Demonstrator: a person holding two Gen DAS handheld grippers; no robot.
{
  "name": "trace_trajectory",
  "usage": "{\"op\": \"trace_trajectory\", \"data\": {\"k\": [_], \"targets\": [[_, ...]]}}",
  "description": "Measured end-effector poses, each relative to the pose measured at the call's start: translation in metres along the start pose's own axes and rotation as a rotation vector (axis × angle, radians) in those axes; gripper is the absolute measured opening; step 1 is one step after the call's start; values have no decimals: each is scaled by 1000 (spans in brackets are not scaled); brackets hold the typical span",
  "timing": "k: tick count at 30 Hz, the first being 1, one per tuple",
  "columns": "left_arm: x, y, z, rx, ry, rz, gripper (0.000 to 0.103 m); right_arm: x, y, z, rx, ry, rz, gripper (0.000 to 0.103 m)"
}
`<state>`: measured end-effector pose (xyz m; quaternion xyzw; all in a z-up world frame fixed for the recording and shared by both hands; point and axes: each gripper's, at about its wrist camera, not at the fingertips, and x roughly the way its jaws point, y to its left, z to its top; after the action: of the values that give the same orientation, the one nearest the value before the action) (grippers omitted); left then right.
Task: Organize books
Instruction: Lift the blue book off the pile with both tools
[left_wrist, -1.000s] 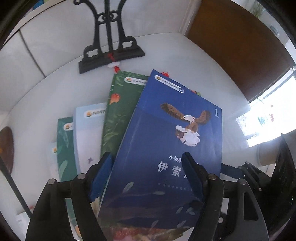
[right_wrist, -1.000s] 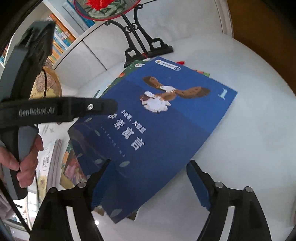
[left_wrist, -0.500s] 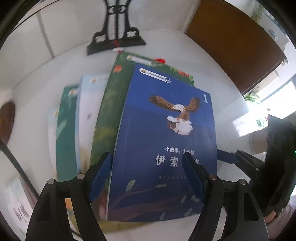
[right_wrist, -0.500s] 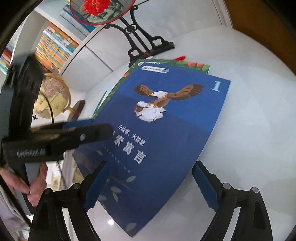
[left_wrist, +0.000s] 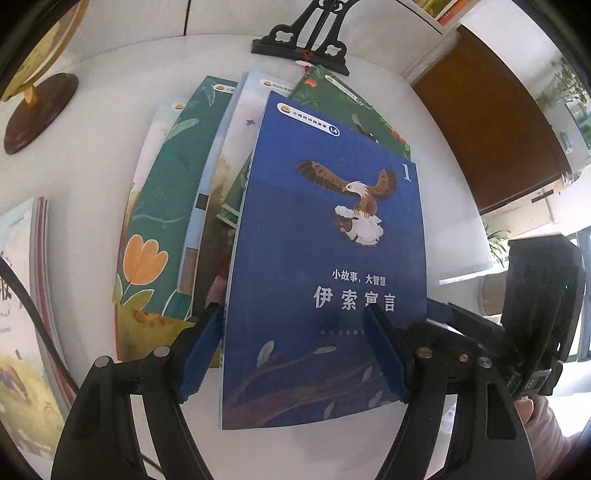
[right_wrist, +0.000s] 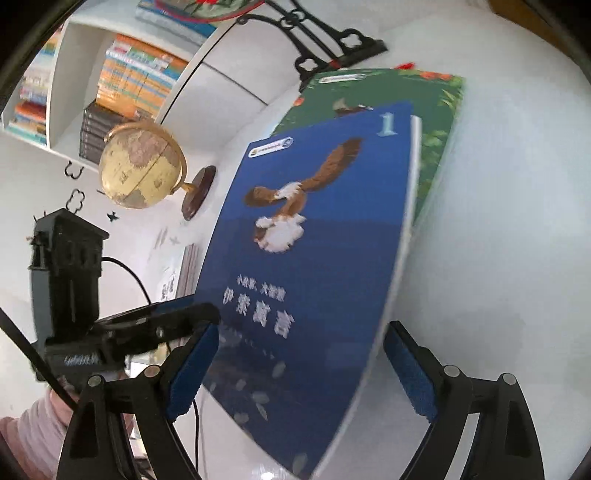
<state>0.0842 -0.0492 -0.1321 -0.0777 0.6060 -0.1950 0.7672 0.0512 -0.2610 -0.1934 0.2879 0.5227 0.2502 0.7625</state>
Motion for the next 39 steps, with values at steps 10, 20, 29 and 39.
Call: {"op": "trace_trajectory", "data": {"k": [10,20,29,39], "targets": [[15,2,-15,-57,70,8,73,8,2,-16,-4,81,98,69],[1,-3,-32,-57,25,-2,44,-19,35,-23,-245,-50,-98,37],[-29,-20,-38,-25,-74,-69,44,-41,101,-41,-637,-123,-325,33],[-33,-15,-57,-69,-80,-122,44,-44,121,-55,-770,-141,-453,33]]}}
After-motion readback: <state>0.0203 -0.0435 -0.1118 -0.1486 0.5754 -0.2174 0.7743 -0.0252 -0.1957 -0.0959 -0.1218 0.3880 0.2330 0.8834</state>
